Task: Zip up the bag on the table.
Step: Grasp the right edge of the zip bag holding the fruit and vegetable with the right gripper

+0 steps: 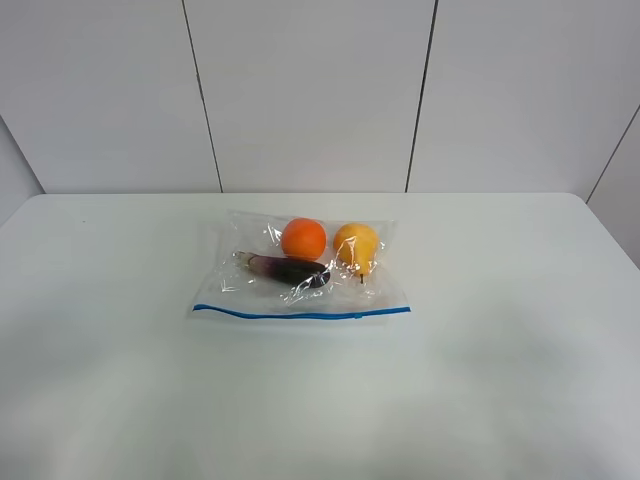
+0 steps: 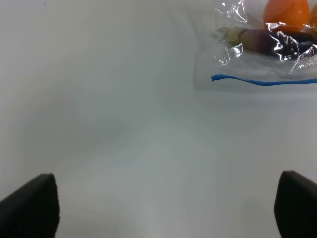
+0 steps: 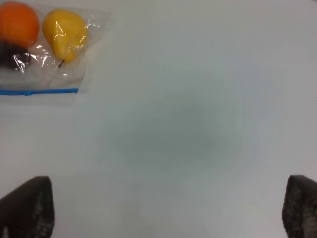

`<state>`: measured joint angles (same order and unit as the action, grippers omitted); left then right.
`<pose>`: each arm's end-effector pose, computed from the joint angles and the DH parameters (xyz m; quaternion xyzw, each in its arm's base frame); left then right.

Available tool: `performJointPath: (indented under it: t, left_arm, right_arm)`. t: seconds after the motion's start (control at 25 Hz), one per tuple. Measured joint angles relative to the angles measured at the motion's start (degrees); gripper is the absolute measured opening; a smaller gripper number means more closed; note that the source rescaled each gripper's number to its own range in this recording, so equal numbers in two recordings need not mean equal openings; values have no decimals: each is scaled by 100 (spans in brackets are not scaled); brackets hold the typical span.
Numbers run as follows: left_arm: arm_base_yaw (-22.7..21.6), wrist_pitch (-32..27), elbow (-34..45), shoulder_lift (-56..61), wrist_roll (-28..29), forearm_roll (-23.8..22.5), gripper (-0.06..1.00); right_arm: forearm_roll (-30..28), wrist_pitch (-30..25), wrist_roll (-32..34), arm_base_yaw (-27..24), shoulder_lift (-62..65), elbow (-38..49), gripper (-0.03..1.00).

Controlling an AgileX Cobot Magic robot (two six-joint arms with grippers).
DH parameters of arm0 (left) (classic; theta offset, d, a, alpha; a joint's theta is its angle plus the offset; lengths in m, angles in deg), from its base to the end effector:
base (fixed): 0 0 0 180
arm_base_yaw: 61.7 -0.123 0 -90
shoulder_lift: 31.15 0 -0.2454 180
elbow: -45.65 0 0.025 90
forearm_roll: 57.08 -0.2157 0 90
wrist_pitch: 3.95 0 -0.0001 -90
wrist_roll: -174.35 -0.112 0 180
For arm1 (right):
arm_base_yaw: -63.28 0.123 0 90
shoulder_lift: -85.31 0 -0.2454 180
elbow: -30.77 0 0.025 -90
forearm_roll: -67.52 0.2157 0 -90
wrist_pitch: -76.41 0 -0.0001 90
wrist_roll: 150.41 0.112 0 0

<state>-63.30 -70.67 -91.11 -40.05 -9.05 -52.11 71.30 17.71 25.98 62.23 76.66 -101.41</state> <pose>0.0106 -0.0086 0.2592 0.0190 0.8600 -0.0208 0.5095 0.0247 0.0059 0.2523 -0.0195 0.8435 0.0112 0.5367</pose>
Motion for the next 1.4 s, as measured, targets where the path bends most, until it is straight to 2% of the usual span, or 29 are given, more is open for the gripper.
performJointPath:
  t: [0.24, 0.36, 0.8, 1.08, 1.4]
  left_arm:
    - [0, 0, 0, 0, 0, 0, 100]
    - [0, 0, 0, 0, 0, 0, 100]
    - [0, -6, 0, 0, 0, 0, 100]
    - [0, -6, 0, 0, 0, 0, 100]
    - [0, -6, 0, 0, 0, 0, 100]
  right_arm:
    - [0, -6, 0, 0, -6, -8, 100]
    - [109, -8, 45, 0, -423, -242, 100]
    - [926, 293, 57, 0, -4843, -2453, 100]
    - [1870, 322, -577, 0, -7533, -3407, 100]
    - [3799, 581, -2130, 0, -10039, -3519, 98]
